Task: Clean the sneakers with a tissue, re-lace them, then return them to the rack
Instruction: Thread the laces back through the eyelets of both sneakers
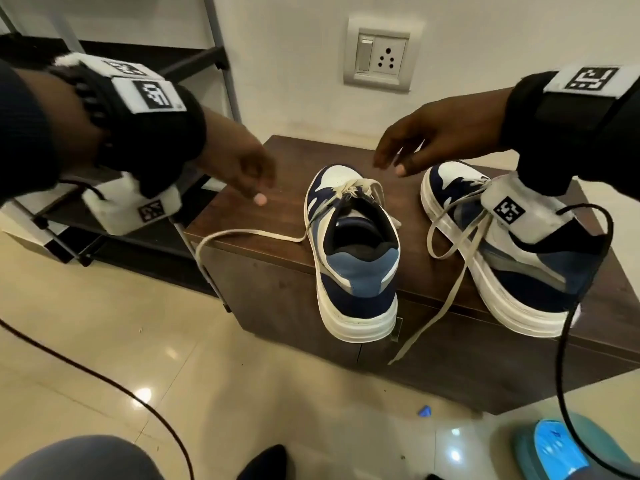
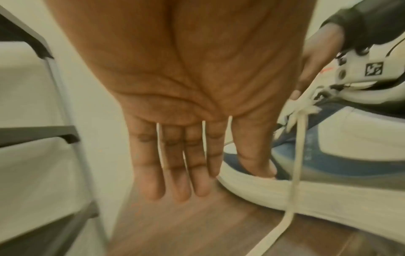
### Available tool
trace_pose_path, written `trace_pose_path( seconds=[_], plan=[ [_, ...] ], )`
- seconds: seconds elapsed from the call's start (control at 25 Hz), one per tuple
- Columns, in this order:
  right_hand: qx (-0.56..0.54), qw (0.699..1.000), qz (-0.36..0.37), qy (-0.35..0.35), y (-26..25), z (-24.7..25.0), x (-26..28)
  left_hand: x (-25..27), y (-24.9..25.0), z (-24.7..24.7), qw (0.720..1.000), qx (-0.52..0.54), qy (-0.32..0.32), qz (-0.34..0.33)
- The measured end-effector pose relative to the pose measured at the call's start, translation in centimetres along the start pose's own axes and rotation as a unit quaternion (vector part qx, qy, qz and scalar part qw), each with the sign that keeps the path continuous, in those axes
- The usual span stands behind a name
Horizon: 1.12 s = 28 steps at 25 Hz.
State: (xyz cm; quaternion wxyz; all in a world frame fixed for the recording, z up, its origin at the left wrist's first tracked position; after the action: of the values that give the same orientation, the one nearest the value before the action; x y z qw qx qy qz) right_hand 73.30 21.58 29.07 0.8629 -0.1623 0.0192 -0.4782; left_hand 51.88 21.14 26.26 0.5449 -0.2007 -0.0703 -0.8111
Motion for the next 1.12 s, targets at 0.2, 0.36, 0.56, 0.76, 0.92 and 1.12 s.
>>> trace_pose_path(
  seconds=[0.2,0.36,0.56,0.76,0.92,1.12],
  plan=[
    [0.041,0.996,0.079,-0.03,-2.8,-2.1,-1.2,-2.1,8.3,1.3,0.985,0.09,0.057,-0.134],
    [0.049,0.996,0.067,-0.005,-3.0,-0.4,-0.6,-2.6,8.4,1.7,0.978,0.056,0.112,-0.167],
    [0.021,1.0,-0.011,0.002,-1.4,1.2,0.9,-2.9,8.3,1.4,0.979,0.051,0.115,-0.162],
    [-0.048,0.983,-0.172,0.037,2.1,-0.3,0.6,-2.5,8.5,1.3,0.978,0.101,0.089,-0.157],
    [-0.064,0.96,-0.267,-0.047,2.9,-4.2,0.7,-2.4,8.8,1.5,0.979,0.087,0.094,-0.16],
    [0.016,0.955,-0.286,-0.077,2.1,-6.1,0.6,-2.7,9.2,0.8,0.978,-0.043,0.119,-0.165]
  ],
)
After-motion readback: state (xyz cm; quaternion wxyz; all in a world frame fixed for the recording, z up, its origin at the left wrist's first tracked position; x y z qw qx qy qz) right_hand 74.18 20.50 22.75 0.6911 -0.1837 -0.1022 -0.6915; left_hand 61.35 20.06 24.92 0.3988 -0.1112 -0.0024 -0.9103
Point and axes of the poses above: each hand's wrist, its own x-axis away from the middle knuckle, its own z-axis out of the back of the hand, y = z × x, the point moved 8 cm from there along -x, towards the middle knuckle, and after that the axes turned 9 degrees about y, right-handed, at the moved point
